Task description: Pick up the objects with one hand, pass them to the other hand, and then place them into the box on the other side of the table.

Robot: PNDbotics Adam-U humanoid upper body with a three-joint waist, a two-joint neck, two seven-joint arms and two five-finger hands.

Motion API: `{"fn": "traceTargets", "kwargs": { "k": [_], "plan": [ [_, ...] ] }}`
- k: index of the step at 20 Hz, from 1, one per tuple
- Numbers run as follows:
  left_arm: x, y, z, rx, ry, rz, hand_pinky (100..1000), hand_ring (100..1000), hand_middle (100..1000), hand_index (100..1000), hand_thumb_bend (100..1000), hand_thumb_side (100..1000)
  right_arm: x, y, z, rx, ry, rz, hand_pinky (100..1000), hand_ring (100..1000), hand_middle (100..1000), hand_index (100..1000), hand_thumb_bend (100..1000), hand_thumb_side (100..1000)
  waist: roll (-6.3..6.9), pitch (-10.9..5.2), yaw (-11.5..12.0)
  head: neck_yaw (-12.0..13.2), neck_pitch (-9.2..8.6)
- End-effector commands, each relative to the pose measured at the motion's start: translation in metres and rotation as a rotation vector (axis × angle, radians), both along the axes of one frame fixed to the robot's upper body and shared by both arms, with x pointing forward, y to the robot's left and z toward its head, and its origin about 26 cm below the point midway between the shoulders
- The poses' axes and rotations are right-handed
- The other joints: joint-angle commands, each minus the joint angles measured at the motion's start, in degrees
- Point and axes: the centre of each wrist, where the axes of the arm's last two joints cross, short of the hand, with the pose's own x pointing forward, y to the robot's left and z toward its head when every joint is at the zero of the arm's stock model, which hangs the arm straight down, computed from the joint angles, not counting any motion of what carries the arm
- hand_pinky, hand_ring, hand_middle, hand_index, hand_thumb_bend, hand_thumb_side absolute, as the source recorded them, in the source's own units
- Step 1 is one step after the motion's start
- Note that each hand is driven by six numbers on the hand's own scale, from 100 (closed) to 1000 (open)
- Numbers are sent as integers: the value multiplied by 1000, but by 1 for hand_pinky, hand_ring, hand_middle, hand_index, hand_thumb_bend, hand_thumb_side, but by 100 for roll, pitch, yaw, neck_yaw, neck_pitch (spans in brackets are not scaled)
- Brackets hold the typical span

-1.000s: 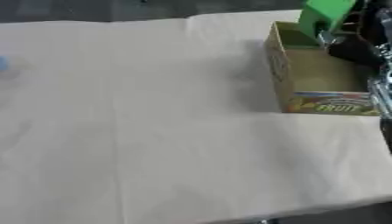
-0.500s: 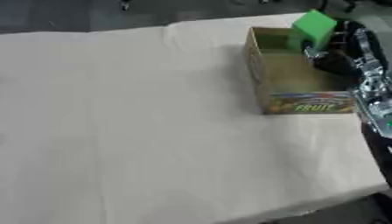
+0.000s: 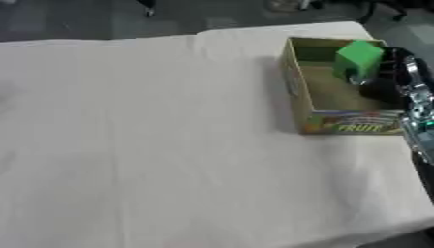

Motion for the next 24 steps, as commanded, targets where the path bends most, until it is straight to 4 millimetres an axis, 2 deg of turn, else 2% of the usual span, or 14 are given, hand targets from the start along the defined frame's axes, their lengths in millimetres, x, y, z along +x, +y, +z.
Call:
{"fn": "traceTargets", "kwargs": {
  "k": [1,6,9,14,19,22,23,24],
  "plan": [
    [-2,3,12,15,-34,4,722,666,575,790,514,100,0,-7,18,-61,-9,-8,797,748,680,698,425,100,-6,-100,18,20,-41],
    [-2,2,12,14,-34,2,724,667,575,790,529,100,2,-5,21,-105,-7,14,903,884,851,874,524,120,-7,-100,34,42,-15],
    [-2,2,12,15,-33,1,724,667,575,790,533,100,2,-5,23,-139,-12,15,944,931,906,914,547,131,-5,-100,40,46,-7],
    [-2,1,12,13,-35,0,724,667,576,791,528,100,3,-6,23,-162,-5,-10,965,954,936,943,576,139,-2,-100,41,29,7],
    [-2,2,12,10,-35,2,724,666,575,790,524,100,2,-5,24,-159,-10,-24,958,942,922,932,558,129,1,-102,33,45,10],
    [-2,2,12,7,-37,9,723,665,574,790,525,100,3,-1,27,-132,-40,-8,946,929,909,925,546,126,5,-100,31,151,18],
    [-2,3,12,5,-39,14,723,665,574,790,526,100,3,2,30,-118,-62,3,937,923,901,917,517,123,8,-99,31,261,26],
    [-2,4,13,4,-42,21,723,665,574,789,526,100,3,5,33,-100,-87,17,935,921,899,912,430,145,12,-97,30,382,34]
  ]
}}
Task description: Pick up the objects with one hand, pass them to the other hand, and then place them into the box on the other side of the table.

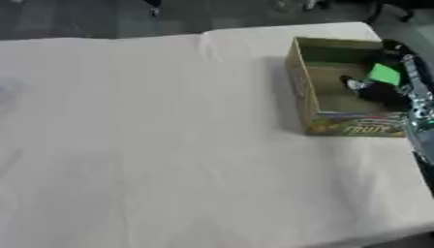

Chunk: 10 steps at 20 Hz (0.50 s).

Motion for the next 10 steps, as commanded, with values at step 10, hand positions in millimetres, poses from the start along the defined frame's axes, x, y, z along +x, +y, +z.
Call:
{"fn": "traceTargets", "kwargs": {
  "k": [10],
  "plan": [
    [-1,22,22,-17,-68,196,724,669,575,791,581,102,-3,26,54,66,-227,142,948,926,894,911,326,241,32,-95,33,1011,25]
  ]
}}
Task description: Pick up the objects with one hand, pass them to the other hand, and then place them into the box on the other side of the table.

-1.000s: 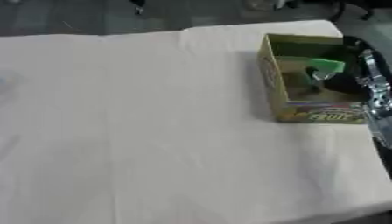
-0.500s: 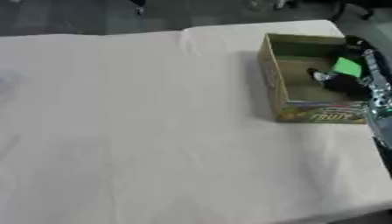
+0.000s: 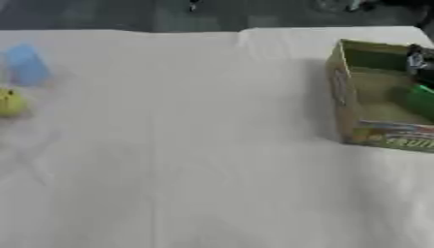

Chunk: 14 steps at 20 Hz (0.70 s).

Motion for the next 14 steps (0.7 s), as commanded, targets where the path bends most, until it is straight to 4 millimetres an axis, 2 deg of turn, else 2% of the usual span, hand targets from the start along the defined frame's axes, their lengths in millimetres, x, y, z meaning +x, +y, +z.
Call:
{"fn": "traceTargets", "kwargs": {
  "k": [1,7,14],
  "plan": [
    [-1,13,16,29,-26,90,725,671,577,792,592,109,-4,4,25,-46,-69,40,946,923,892,910,348,237,31,-97,4,172,-18],
    [7,22,17,56,64,181,731,687,595,804,647,124,-4,14,36,-68,-106,79,941,915,883,904,368,225,25,-102,13,349,-32],
    [24,27,15,107,215,243,731,688,598,800,660,147,-1,14,36,-56,-98,76,930,899,870,893,355,223,21,-111,2,401,-58]
  ]
}}
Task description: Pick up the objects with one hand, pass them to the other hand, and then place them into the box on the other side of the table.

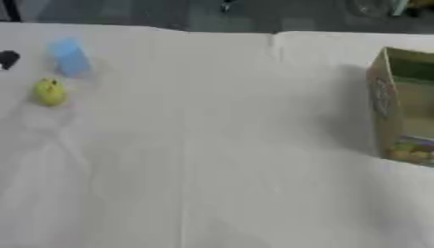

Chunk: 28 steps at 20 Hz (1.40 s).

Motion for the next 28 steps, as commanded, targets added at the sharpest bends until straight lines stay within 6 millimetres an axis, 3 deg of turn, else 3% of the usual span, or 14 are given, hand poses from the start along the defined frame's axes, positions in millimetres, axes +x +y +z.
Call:
{"fn": "traceTargets", "kwargs": {
  "k": [1,6,20,28],
  "plan": [
    [6,9,10,47,44,35,732,690,600,800,662,149,-2,-3,18,-32,-28,-9,927,896,867,890,356,221,22,-113,-9,18,-61],
    [21,12,4,86,163,32,749,717,627,807,693,186,0,-1,18,-13,-28,-15,923,886,863,885,369,224,31,-112,-25,44,-65],
    [59,13,-3,300,365,39,750,722,646,801,684,120,2,1,17,-19,-14,-19,920,872,850,875,388,232,18,-118,-48,94,-39],
    [73,11,-1,386,385,112,757,734,668,788,612,100,2,1,14,-20,-3,-19,919,867,844,869,395,234,1,-119,-37,132,-38]
  ]
}}
